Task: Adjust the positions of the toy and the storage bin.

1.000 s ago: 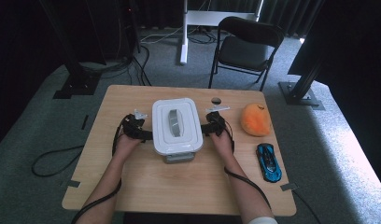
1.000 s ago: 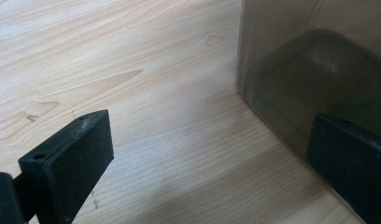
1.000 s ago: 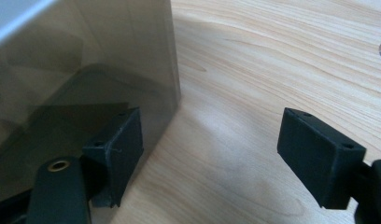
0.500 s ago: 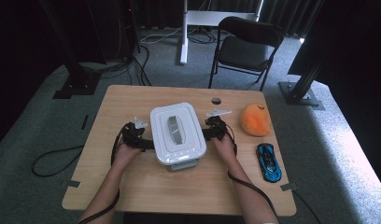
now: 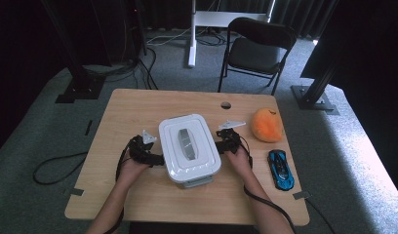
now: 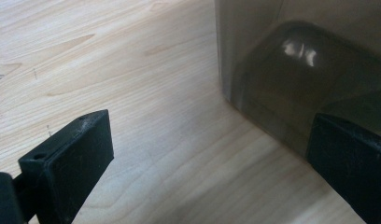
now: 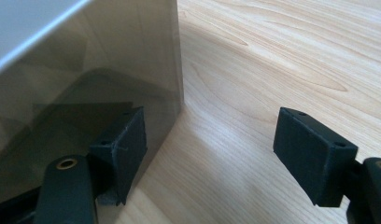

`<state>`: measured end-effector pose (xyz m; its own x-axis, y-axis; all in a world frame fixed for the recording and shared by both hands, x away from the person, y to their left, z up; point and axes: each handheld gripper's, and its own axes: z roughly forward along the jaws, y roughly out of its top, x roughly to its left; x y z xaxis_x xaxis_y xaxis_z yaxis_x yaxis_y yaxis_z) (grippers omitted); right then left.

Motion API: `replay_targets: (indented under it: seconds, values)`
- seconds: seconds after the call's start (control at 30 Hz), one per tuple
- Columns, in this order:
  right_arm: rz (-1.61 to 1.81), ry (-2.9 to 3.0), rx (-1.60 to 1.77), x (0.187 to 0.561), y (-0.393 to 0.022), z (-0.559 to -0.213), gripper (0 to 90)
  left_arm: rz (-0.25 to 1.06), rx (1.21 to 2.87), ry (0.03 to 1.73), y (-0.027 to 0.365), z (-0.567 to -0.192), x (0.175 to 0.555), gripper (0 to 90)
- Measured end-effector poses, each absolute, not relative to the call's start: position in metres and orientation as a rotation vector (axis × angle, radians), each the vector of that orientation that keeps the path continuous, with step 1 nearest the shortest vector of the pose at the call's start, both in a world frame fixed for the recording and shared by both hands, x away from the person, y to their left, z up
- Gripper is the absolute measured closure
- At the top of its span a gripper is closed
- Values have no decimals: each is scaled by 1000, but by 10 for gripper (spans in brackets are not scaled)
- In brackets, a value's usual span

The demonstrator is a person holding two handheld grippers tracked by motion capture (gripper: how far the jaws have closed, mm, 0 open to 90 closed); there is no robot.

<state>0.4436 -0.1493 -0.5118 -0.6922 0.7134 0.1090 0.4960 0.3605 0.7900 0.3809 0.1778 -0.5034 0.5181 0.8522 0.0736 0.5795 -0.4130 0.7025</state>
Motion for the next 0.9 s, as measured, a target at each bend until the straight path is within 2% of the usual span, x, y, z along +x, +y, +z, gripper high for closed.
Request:
replay_targets:
  seconds: [0.4, 0.9]
  values:
    - [1245, 2412, 1008, 435, -153, -508, 249, 599, 2161, 1164, 172, -502, 367, 12]
    - [1244, 2422, 974, 421, -168, -509, 249, 572, 2177, 1119, 156, -506, 345, 12]
